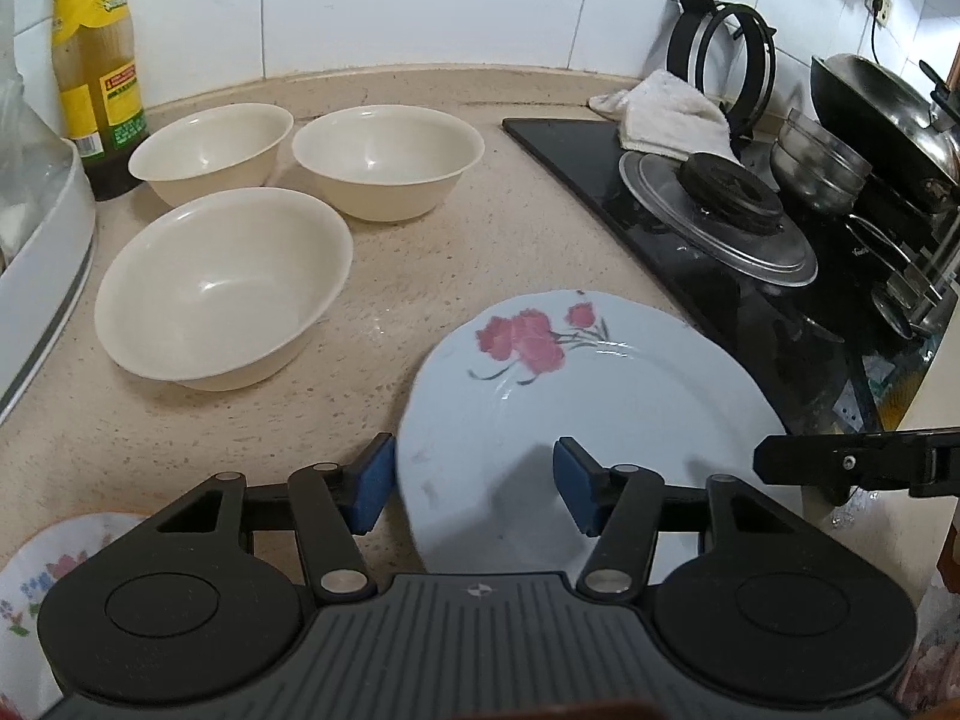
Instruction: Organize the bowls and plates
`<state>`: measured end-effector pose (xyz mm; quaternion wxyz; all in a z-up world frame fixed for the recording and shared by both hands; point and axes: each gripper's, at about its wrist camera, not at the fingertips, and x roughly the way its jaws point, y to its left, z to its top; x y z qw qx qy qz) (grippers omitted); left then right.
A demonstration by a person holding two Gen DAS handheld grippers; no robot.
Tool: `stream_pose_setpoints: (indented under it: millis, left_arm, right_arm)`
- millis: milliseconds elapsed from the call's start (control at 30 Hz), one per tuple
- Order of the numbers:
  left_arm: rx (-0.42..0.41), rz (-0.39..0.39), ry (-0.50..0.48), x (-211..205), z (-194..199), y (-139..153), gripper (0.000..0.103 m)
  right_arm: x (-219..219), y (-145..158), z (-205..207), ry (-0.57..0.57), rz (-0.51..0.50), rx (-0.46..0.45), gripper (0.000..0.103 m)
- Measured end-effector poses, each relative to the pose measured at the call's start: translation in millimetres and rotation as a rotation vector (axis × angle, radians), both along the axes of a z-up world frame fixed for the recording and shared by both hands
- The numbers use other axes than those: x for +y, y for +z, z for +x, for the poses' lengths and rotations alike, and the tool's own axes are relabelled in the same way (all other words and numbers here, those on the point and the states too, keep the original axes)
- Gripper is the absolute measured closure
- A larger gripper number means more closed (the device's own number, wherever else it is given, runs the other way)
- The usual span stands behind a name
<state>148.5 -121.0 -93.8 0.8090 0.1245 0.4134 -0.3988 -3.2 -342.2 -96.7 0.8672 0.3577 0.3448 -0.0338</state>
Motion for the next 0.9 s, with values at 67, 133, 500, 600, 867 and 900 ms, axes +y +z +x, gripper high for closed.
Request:
stream_pose_setpoints:
  millis: [67,133,500,600,867,900]
  left_arm:
    - [-0.009,-0.005,0.013,0,-3,-1,0.037]
    - [-0.011,-0.007,0.021,-1,-4,-1,0.038]
    - [0.01,-0.022,0.092,5,-3,3,0.054]
    - [0.028,-0.043,0.109,8,-2,3,0.054]
    - [0.017,-0.051,0.116,9,-6,6,0.056]
    - [0.015,-0.054,0.118,9,-7,7,0.056]
  right_arm:
    - [-1,0,0,0.012,0.002,-0.004,0.056]
    - [-3,-1,0,0.02,0.013,-0.008,0.057]
    - [-6,0,1,0.009,-0.002,-0.005,0.06]
    - [-9,6,2,0.0,-0.017,-0.024,0.06]
    - [-10,8,2,0.009,-0.02,-0.024,0.06]
    - [-11,9,2,0.01,-0.02,-0.028,0.06]
